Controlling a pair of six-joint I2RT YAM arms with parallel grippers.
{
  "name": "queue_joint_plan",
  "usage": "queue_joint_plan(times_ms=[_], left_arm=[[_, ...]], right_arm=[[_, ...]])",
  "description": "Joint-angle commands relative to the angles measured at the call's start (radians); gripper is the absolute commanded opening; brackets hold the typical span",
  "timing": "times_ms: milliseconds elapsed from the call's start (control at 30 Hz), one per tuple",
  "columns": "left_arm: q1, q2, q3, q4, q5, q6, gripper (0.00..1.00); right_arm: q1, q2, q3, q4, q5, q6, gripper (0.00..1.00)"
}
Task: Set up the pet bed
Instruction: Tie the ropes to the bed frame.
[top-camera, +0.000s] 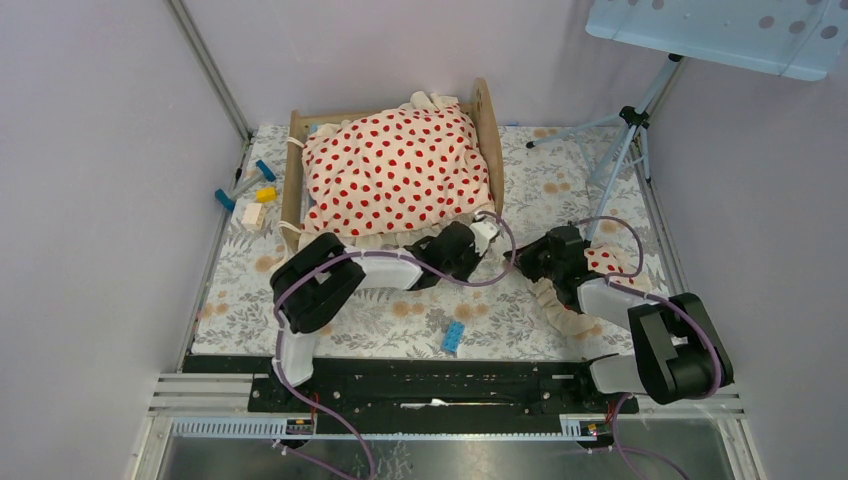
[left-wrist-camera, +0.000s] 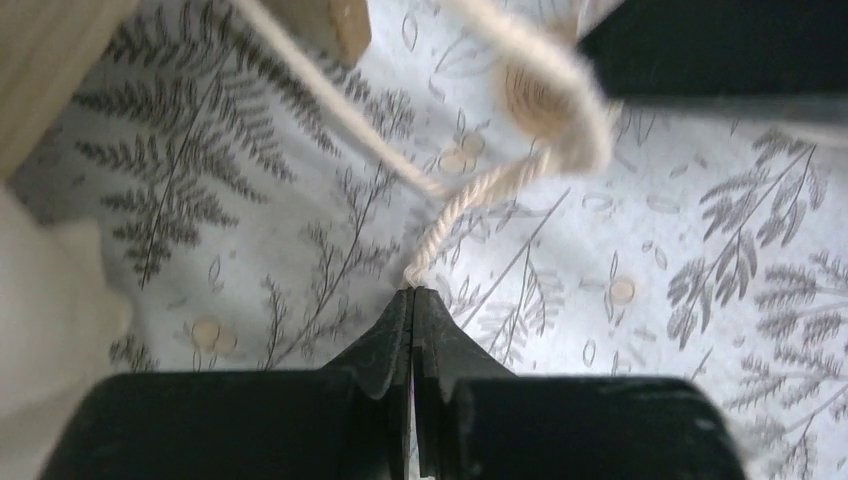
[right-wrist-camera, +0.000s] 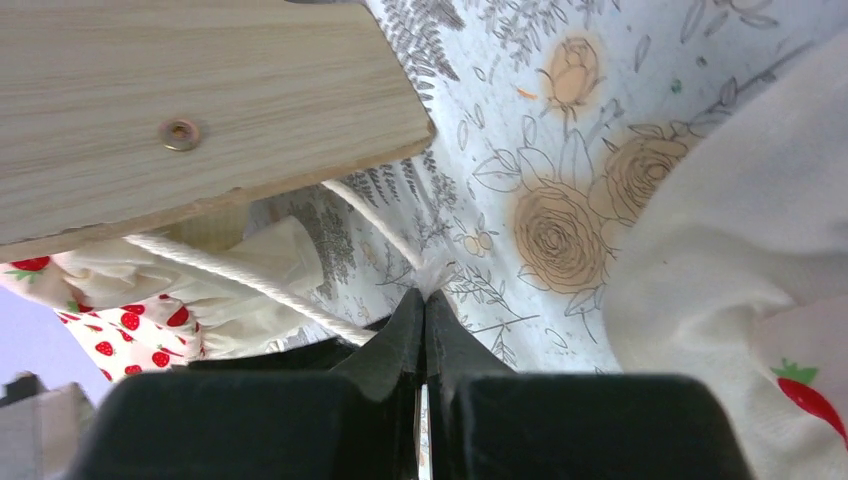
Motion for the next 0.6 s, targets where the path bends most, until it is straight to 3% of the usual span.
queue_joint_plan(times_ms=[0, 567], left_arm=[[-0.001, -0.105, -0.064, -0.048, -0.05, 0.004, 0.0], [0.029, -0.217, -0.219, -0.026, -0.263, -0.065, 0.0]], right_arm=[[-0.006, -0.055, 0.072, -0.049, 0.059, -0.062, 0.0], [-0.024, -0.141, 0.306, -0.243, 0.184, -0.327, 0.0]])
